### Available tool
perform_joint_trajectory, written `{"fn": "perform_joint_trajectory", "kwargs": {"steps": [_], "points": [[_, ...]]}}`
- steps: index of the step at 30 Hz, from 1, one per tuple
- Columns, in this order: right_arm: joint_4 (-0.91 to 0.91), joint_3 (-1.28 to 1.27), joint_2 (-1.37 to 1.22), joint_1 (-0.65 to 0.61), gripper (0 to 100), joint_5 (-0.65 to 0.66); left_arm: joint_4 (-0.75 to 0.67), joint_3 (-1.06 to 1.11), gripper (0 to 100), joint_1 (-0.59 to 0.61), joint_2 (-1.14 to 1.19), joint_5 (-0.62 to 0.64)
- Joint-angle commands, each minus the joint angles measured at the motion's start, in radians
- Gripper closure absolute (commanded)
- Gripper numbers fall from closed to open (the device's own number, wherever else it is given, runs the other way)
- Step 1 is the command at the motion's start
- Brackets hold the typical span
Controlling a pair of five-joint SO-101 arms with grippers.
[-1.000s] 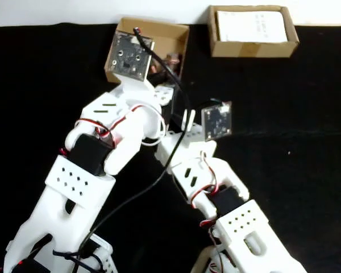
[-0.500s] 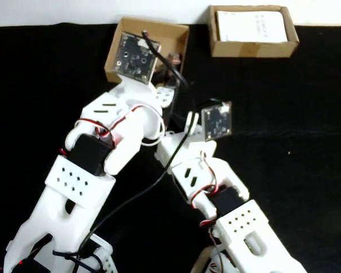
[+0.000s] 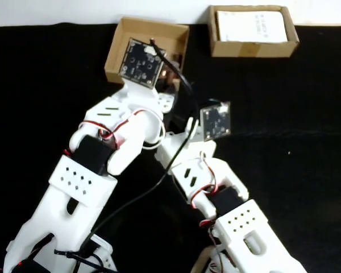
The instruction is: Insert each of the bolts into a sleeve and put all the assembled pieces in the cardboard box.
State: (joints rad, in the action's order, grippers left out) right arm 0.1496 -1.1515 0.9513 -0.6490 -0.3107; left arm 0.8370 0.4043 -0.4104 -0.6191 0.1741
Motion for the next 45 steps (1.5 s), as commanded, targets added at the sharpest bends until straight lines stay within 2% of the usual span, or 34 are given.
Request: {"fn": "perform_joint_trajectory", "kwargs": {"steps": [1,4,9,11,19,25,34,37,41,45], "points": [[-0.022,0.015,0.013,-0.001,99.1,-0.008,0.020,-0.015,99,0.035,-0.013,-0.005],[-0.022,0.015,0.013,0.001,99.1,-0.009,0.084,-0.028,99,0.065,-0.030,-0.006],[-0.022,0.013,0.012,0.001,99.1,-0.009,0.126,-0.019,99,0.064,-0.122,-0.138],[-0.022,0.013,0.012,0.001,99.1,-0.009,0.126,-0.019,99,0.064,-0.154,-0.155],[-0.022,0.010,0.012,0.001,99.1,-0.008,0.239,-0.018,99,0.059,-0.170,-0.158],[-0.022,0.010,0.012,0.001,99.1,-0.008,0.347,-0.018,89,0.012,-0.170,-0.153],[-0.022,0.008,0.012,0.001,99.1,-0.008,0.422,-0.030,84,0.019,-0.174,-0.152],[-0.022,0.012,0.007,0.004,99.1,-0.008,0.443,-0.056,84,0.097,-0.179,-0.150],[-0.022,0.111,-0.094,0.104,99.1,-0.008,0.503,-0.143,84,0.300,-0.179,-0.153],[-0.022,0.375,-0.294,0.168,99.1,-0.008,0.535,-0.134,99,0.487,-0.177,-0.160]]}}
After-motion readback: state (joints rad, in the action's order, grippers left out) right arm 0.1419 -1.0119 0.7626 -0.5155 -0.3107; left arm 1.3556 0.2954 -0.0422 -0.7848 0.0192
